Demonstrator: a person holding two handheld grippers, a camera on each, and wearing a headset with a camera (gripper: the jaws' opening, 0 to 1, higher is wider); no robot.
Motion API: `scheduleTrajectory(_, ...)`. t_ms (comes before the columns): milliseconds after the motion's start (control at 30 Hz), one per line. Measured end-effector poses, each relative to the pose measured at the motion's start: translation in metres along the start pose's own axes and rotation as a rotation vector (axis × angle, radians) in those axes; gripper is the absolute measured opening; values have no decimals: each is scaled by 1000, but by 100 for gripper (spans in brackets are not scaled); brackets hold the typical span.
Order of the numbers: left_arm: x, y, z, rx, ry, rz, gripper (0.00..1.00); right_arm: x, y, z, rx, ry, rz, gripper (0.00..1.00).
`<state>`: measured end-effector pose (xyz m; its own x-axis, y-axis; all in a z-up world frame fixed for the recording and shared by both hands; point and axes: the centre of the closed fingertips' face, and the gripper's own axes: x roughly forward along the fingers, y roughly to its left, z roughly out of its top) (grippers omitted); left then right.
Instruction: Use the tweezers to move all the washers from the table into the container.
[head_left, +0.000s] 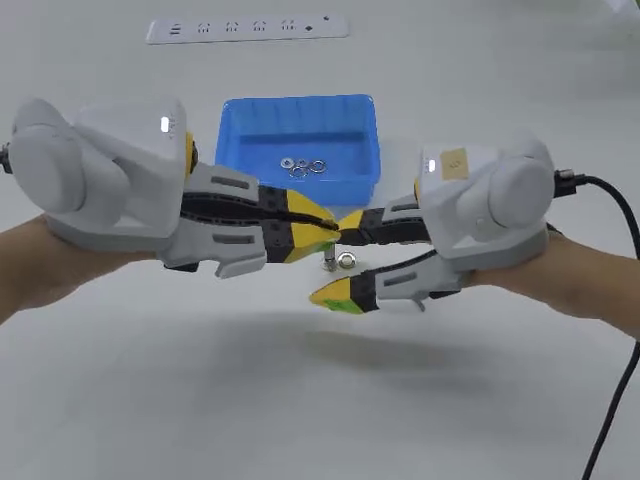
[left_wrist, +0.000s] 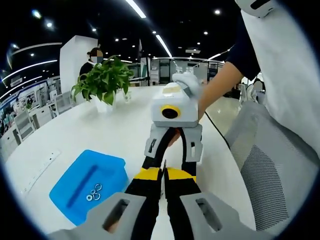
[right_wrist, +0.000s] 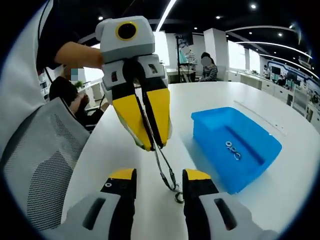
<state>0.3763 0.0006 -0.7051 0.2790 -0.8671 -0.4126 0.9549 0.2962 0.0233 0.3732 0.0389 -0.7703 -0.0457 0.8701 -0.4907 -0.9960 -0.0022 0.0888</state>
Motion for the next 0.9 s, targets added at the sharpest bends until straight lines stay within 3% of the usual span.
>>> scheduleTrajectory(300, -1, 2, -3, 10, 24, 0, 6, 2, -4, 4, -69, 22, 1, 15)
scheduleTrajectory(900, 5, 4, -4, 6, 41, 18, 7, 0, -6, 2, -148, 27, -2, 10)
